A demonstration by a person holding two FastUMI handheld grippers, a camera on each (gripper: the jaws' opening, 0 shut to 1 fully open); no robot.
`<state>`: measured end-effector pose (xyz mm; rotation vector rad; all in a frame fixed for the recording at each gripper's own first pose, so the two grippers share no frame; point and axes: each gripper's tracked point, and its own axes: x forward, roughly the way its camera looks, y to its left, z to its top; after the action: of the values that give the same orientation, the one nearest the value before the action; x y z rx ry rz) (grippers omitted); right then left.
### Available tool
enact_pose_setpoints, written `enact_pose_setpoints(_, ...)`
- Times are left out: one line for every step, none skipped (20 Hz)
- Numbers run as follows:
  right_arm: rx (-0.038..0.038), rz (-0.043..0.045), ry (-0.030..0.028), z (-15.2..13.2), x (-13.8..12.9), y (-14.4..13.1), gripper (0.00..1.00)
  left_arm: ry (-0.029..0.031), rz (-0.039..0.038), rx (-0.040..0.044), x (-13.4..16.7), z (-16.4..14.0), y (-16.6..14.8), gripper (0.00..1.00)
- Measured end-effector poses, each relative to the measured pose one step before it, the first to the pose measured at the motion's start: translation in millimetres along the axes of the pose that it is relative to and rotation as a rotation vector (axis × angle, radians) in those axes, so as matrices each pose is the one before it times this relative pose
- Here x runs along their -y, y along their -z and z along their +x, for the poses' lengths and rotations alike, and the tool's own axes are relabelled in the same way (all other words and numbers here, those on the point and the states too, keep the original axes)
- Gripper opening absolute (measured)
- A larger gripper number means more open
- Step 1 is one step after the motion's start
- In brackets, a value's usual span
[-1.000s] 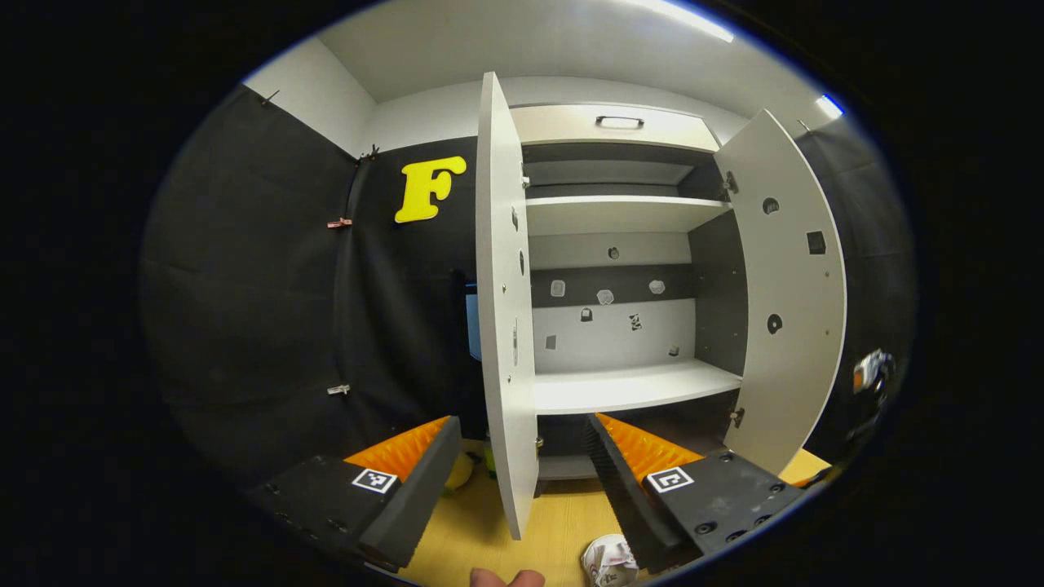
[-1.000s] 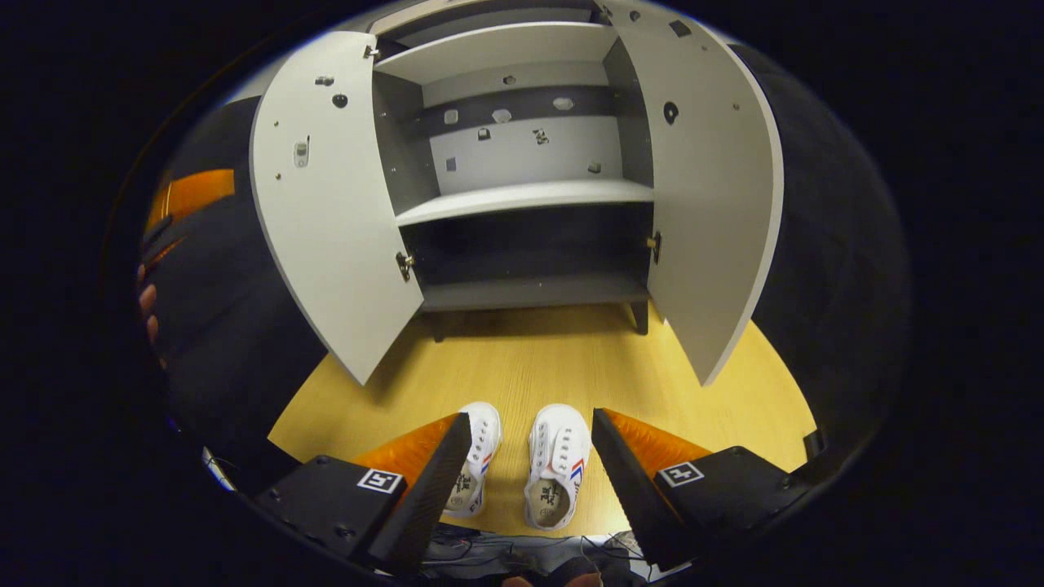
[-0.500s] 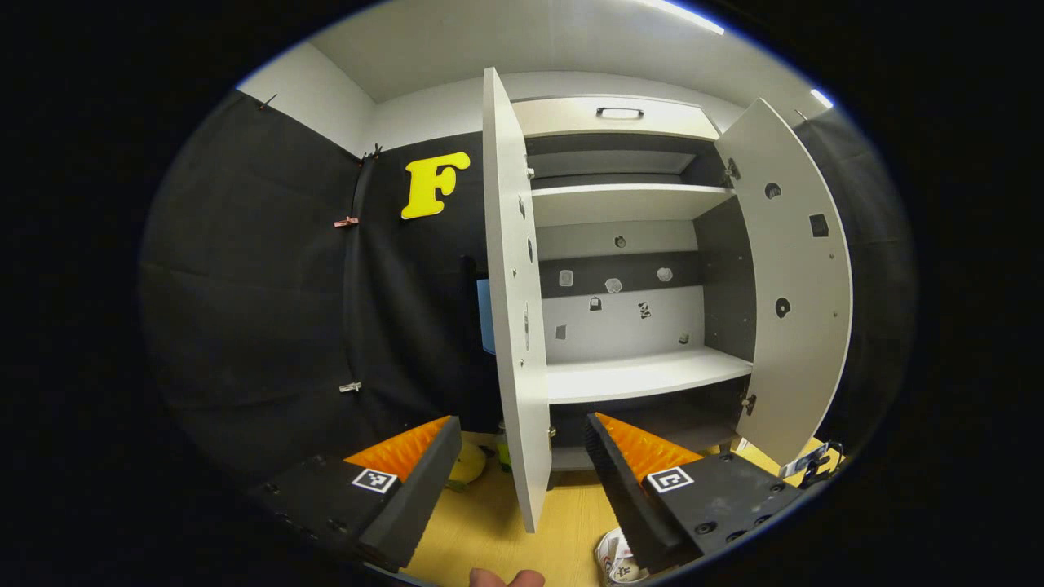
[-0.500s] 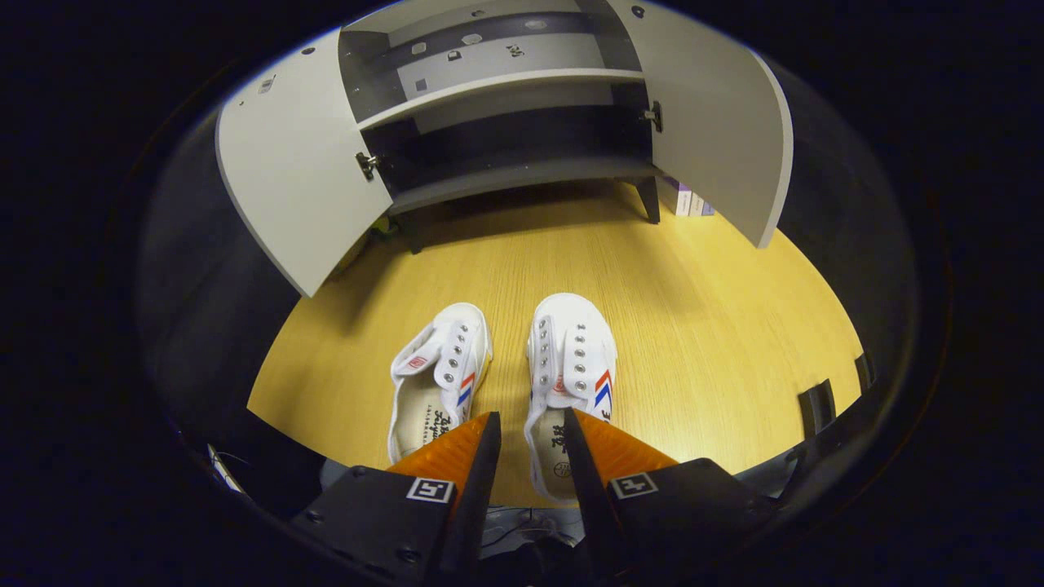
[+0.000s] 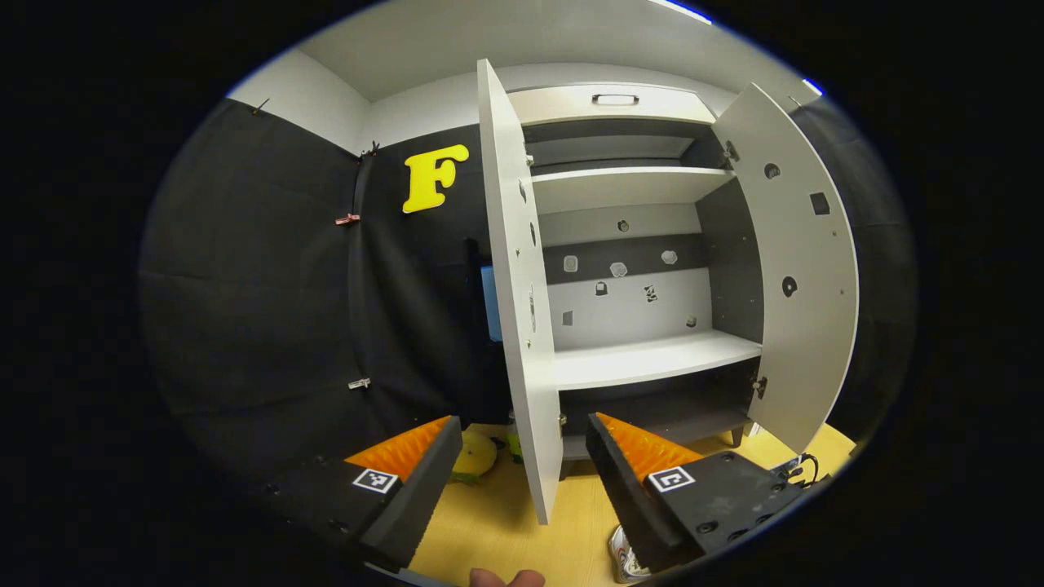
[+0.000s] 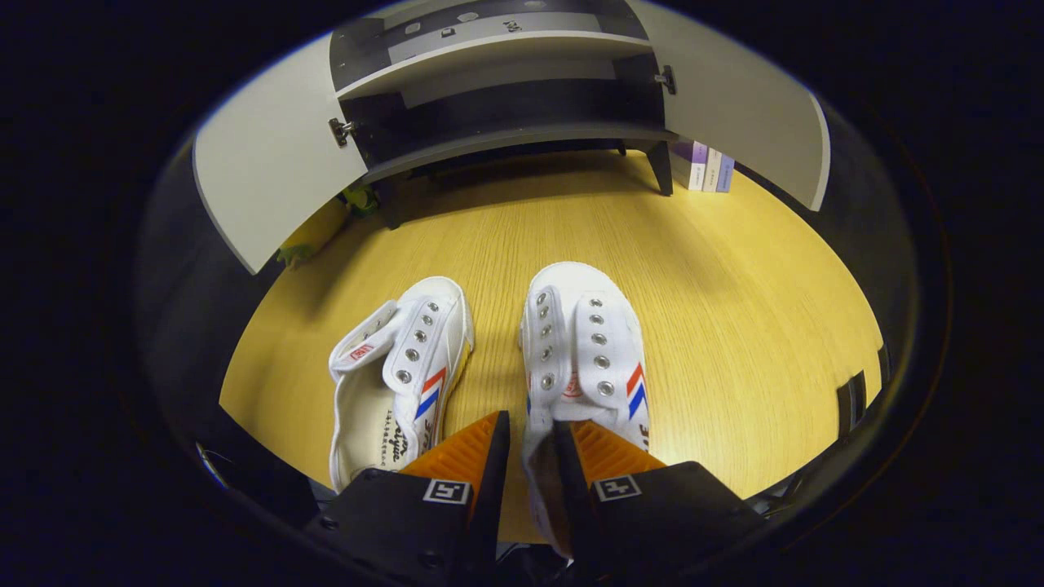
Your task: Grab one shoe with the right hand and put it into the shoe cabinet, grab the other shoe with the left hand and put it into the shoe cabinet; then close the right door with the right hand and the left door with the left hand.
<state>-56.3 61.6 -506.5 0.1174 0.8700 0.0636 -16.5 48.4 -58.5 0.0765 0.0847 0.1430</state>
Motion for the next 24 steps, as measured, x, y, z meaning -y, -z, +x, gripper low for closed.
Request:
enact_pose_setpoints(0.02846, -0.01664, 0.02001, 5.52, 1.82, -2.86, 0.41, 0.00065, 0.00639, -0.00224, 0.78, -0.38, 1.06, 0.97)
enact_pose_setpoints(0.02123, -0.01302, 0.02165, -2.52, 4.52, -11.12, 0.40, -0.00245, 0.00666, -0.00200, -0.54, 0.09, 1.57, 0.98)
enact_pose_setpoints(0.02331, 0.00435, -0.00203, 14.77, -0.16, 2.06, 0.30, -0.00160, 0.00507, -0.00144, -0.37, 0.02, 0.66, 0.97)
enact_pose_setpoints(0.01423, 0.00329, -0.00543, 1.27, -1.65, -3.17, 0.19, -0.00352, 0.00336, -0.00068, -1.56, 0.11, 1.28, 0.96)
enact_pose_setpoints(0.00770, 0.00265, -0.00866, 1.80, 0.06, -5.36, 0.18, -0.00253, 0.00114, 0.00071, -0.82, -0.62, 1.05, 0.96)
enact_pose_setpoints(0.01649, 0.00973, -0.01341, 5.73, -1.55, -0.30, 0.10, -0.00033, -0.00007, 0.00170, 0.38, -0.59, 0.68, 0.96)
enact_pose_setpoints(-0.00111, 0.00437, -0.01591, 2.68, 0.38, -1.20, 0.14, -0.00310, 0.00008, 0.00067, -0.81, 0.03, 0.61, 0.96)
enact_pose_setpoints(-0.00268, 0.00703, -0.00950, 1.50, 0.67, -1.51, 0.10, -0.00114, -0.00088, -0.00224, -1.23, -0.24, 1.63, 0.96)
enact_pose_setpoints(-0.01243, 0.00111, -0.00813, 3.37, 0.32, -0.86, 0.05, 0.00036, -0.00186, -0.00168, -0.08, 0.02, 0.81, 0.96)
enact_pose_setpoints(-0.00733, -0.01071, -0.00654, -3.19, 0.30, -2.59, 0.05, -0.00113, -0.00216, -0.00197, -0.92, 0.96, 0.50, 0.96)
enact_pose_setpoints(-0.00402, -0.01454, -0.00341, -2.89, 0.84, -3.34, 0.05, -0.00024, -0.00226, -0.00015, -0.95, 0.62, -0.32, 0.96)
enact_pose_setpoints(0.00912, -0.01325, -0.00131, -4.79, 1.90, -7.98, 0.05, -0.00195, -0.00171, 0.00159, 0.27, 0.58, -0.54, 0.96)
enact_pose_setpoints(0.01429, -0.00377, -0.00367, -6.14, 2.77, -10.43, 0.05, 0.00003, -0.00198, 0.00277, -0.76, 0.31, -1.26, 0.96)
enact_pose_setpoints(0.00678, 0.01181, -0.01906, -6.57, -0.35, -9.35, 0.05, 0.00056, -0.00147, 0.00325, -0.48, 0.26, -0.06, 0.96)
enact_pose_setpoints(0.00718, 0.02140, -0.02385, -7.88, -2.53, -10.21, 0.05, 0.00127, -0.00055, 0.00407, 0.32, 1.37, -1.81, 0.96)
enact_pose_setpoints(0.01038, 0.00977, -0.01090, -7.16, -1.15, -10.48, 0.05, 0.00042, 0.00078, 0.00495, 0.32, 0.73, -0.75, 0.96)
enact_pose_setpoints(0.01018, -0.00251, -0.00641, -6.95, -0.22, -10.19, 0.05, 0.00170, -0.00029, 0.00491, -0.11, 1.50, -1.60, 0.96)
enact_pose_setpoints(0.01191, -0.01150, -0.00693, -7.86, -1.13, -11.81, 0.05, 0.00310, -0.00367, 0.00176, 0.71, 1.00, -0.55, 0.96)
enact_pose_setpoints(0.01256, -0.01154, -0.01149, -8.39, -2.16, -13.18, 0.05, 0.00483, -0.00713, -0.00188, 1.28, 1.64, 0.03, 0.96)
enact_pose_setpoints(0.01176, -0.00798, -0.01011, -7.92, -3.13, -14.39, 0.05, 0.00508, -0.00883, -0.00143, 1.18, 0.72, 0.35, 0.96)
enact_pose_setpoints(0.01160, -0.00509, -0.00878, -8.25, -3.54, -15.02, 0.05, 0.00590, -0.00794, -0.00335, 2.01, 1.18, -0.35, 0.96)
enact_pose_setpoints(0.01028, -0.00536, -0.00555, -7.08, -2.98, -15.72, 0.05, 0.00532, -0.00625, 0.00023, 1.36, 0.27, -0.34, 0.96)
enact_pose_setpoints(0.01273, -0.00396, -0.00387, -6.73, -3.26, -17.54, 0.05, 0.00621, -0.00476, 0.00176, 2.03, 0.42, -1.01, 0.96)
enact_pose_setpoints(0.01131, -0.00343, -0.00291, -7.25, -2.80, -18.54, 0.05, 0.00733, -0.00335, 0.00322, 1.95, 1.05, -0.73, 0.96)
